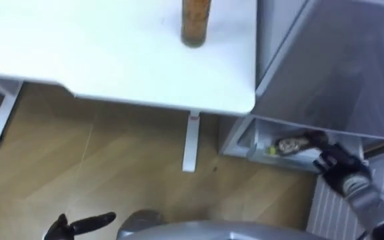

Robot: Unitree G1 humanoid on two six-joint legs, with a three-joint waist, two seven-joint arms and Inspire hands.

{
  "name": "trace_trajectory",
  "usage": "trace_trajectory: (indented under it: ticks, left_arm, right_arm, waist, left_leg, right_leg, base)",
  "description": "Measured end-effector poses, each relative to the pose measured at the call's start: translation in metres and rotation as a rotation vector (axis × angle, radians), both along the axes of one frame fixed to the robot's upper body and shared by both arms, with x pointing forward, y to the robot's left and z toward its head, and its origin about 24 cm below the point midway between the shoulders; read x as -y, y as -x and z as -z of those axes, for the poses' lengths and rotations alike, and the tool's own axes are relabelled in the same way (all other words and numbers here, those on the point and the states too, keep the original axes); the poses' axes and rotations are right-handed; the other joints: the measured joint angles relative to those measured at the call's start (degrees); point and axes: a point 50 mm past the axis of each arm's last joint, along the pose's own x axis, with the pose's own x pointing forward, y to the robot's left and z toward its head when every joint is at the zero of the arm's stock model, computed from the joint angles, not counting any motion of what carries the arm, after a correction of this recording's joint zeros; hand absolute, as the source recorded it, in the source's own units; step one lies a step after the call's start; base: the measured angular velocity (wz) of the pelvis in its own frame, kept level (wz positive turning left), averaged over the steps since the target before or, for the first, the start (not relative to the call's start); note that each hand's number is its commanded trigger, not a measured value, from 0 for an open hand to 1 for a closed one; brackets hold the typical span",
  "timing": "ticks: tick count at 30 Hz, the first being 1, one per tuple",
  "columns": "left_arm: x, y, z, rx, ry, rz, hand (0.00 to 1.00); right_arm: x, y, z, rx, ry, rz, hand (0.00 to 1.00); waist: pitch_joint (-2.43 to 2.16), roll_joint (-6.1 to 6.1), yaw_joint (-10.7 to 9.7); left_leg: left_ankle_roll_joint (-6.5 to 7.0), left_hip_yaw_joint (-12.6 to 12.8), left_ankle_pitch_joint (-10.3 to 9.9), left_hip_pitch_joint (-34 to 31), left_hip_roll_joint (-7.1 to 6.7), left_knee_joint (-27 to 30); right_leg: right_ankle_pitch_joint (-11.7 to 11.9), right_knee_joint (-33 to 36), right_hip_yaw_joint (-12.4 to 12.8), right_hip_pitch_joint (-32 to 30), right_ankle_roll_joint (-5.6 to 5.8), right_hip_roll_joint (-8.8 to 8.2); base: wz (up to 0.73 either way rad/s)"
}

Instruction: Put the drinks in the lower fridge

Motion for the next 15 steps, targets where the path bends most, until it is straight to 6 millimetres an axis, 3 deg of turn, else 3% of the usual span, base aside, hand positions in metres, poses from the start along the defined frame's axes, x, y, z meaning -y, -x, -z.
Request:
trace_trajectory:
  ticks: [3, 6, 11, 13, 15]
  left_arm:
    - [0.012, -0.002, 0.001, 0.028, 0.015, -0.010, 0.00]
    - [0.016, -0.003, 0.000, 0.044, 0.010, -0.020, 0.00]
    - [0.014, -0.002, 0.000, 0.055, -0.006, -0.056, 0.00]
    - [0.010, -0.002, -0.001, 0.051, -0.026, -0.084, 0.00]
    - [0.009, 0.000, -0.002, 0.046, -0.042, -0.124, 0.00]
  right_arm:
    - [-0.014, 0.016, 0.009, -0.012, -0.031, -0.008, 0.00]
    - [-0.030, 0.033, 0.019, -0.045, -0.077, -0.022, 0.00]
    - [-0.037, 0.051, 0.027, -0.121, -0.075, -0.059, 0.00]
    - [-0.040, 0.054, 0.029, -0.134, -0.072, -0.066, 0.00]
    - [-0.042, 0.064, 0.033, -0.165, -0.080, -0.058, 0.00]
  waist:
    - [-0.04, 0.66, -0.4]
    - [0.51, 0.90, -0.5]
    - [0.54, 1.22, -0.5]
    - [0.33, 1.36, -0.5]
    - [0.60, 1.42, -0.5]
  left_leg:
    - [0.01, 0.0, 0.0, 1.7, 0.17, -1.4]
    - [-0.06, 0.0, 0.1, 3.9, 0.09, -2.9]
    - [-0.01, 0.1, 0.1, 5.2, -0.12, -3.8]
    - [0.00, 0.0, 0.1, 5.5, -0.14, -3.9]
    - [0.00, -0.2, 0.1, 6.7, -0.21, -4.5]
  right_leg:
    - [1.0, -3.0, 0.0, 2.4, 0.09, 0.72]
    - [1.3, -4.5, 0.0, 4.5, 0.16, 0.87]
    - [1.5, -5.7, 0.0, 5.6, 0.52, 0.80]
    - [1.6, -6.1, 0.0, 6.0, 0.55, 0.84]
    - [1.7, -7.2, -0.3, 7.6, 0.67, 0.95]
  base:
    - [0.00]
    - [-0.01]
    - [0.00]
    - [0.00]
    - [0.05]
